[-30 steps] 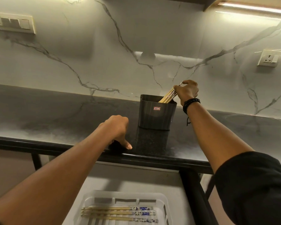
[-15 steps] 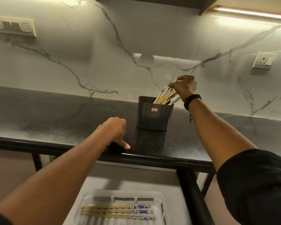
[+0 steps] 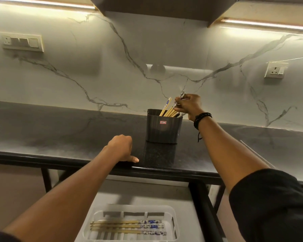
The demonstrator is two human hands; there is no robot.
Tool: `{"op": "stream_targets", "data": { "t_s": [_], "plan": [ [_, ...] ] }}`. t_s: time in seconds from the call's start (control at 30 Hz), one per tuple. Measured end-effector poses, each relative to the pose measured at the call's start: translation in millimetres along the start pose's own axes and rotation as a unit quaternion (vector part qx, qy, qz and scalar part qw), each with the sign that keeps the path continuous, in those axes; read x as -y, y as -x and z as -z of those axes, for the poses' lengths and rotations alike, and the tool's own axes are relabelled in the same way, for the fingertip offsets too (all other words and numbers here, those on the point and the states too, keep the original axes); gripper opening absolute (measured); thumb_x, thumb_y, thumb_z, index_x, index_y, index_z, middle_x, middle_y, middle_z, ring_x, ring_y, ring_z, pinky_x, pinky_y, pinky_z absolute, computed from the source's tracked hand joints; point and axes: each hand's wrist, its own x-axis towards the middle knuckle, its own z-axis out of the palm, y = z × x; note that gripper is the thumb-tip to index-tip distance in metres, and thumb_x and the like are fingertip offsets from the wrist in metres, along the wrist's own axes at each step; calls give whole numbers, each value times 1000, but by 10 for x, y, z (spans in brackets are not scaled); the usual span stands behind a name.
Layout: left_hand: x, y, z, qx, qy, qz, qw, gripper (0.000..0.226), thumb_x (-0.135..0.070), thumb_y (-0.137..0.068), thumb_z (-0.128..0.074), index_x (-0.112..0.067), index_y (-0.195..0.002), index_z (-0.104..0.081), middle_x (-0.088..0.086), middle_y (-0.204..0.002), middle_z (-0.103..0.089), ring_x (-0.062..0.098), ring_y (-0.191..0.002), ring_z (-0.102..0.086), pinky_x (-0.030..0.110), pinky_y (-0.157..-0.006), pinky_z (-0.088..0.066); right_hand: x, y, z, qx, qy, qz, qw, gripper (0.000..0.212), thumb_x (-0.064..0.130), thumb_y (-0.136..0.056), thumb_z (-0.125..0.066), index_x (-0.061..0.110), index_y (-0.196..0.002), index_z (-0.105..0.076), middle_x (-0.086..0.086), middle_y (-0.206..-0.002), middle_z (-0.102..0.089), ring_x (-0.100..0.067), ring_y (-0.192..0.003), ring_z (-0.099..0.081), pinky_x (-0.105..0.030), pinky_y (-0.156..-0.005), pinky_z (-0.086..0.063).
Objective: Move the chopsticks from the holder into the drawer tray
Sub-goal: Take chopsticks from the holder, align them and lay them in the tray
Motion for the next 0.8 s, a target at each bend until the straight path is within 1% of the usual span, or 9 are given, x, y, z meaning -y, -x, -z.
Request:
{"op": "stream_targets", "data": {
  "t_s": [0.2,0.27,0.33,0.37,0.43,0.5,0.6,0.67,0.8],
  "plan": [
    [31,113,-74,-30,34,-7,999,46,-53,-82,-68,-7,-86,-73,4,-78,-69,13,-70,-59,24,-64,-46,149,75,265,-64,-99,18,993,11,10,-86,-74,4,-94,-70,-17,-99,-72,-24,-85,-74,-34,-74,-63],
    [62,126,-84,-71,116,-8,991,48,-52,-84,-66,-5,-82,-73,6,-72,-68,16,-65,-60,27,-64,-51,210,118,369,-56,-140,18,988,16,11,-87,-73,1,-99,-69,-16,-100,-71,-25,-88,-74,-35,-77,-62],
    [44,147,-40,-158,251,-6,955,47,-50,-89,-59,-5,-82,-70,9,-71,-67,22,-65,-63,36,-73,-57,265,181,456,-31,-163,20,986,16,10,-88,-71,0,-101,-67,-15,-99,-69,-26,-92,-73,-36,-81,-62],
    [23,147,9,-222,283,-7,933,46,-51,-92,-55,-7,-86,-68,9,-76,-68,23,-70,-64,42,-78,-56,286,211,484,-23,-172,22,985,16,10,-89,-70,0,-101,-66,-15,-98,-68,-27,-93,-72,-36,-82,-61],
    [-71,145,158,-325,276,-8,905,45,-50,-95,-49,-11,-109,-64,9,-103,-69,25,-94,-65,46,-89,-52,315,264,521,-11,-202,34,979,15,8,-90,-69,0,-101,-66,-14,-96,-68,-27,-91,-72,-36,-83,-61],
    [-199,122,339,-360,275,-27,891,50,-50,-96,-46,-12,-129,-53,10,-127,-60,28,-116,-57,44,-96,-46,322,276,550,9,-243,41,969,15,8,-90,-69,0,-101,-66,-13,-93,-69,-26,-89,-72,-36,-84,-60],
    [-376,73,536,-351,258,-71,897,53,-47,-98,-44,-13,-139,-45,9,-141,-50,27,-129,-47,44,-102,-39,313,290,565,78,-252,24,964,18,10,-90,-68,-1,-104,-65,-14,-97,-71,-25,-89,-74,-35,-83,-61],
    [-453,30,588,-330,235,-85,910,51,-44,-99,-42,-12,-140,-45,8,-141,-51,26,-129,-48,42,-101,-41,299,330,514,130,-217,11,967,17,9,-91,-66,-2,-103,-64,-17,-101,-70,-25,-89,-74,-32,-79,-61],
    [-530,-48,498,-196,290,-139,926,36,-33,-102,-44,-6,-124,-54,6,-95,-62,20,-84,-62,23,-65,-46,234,386,347,175,-174,-7,969,12,8,-93,-63,0,-102,-65,-19,-105,-70,-26,-90,-73,-28,-73,-62]
  ]
}}
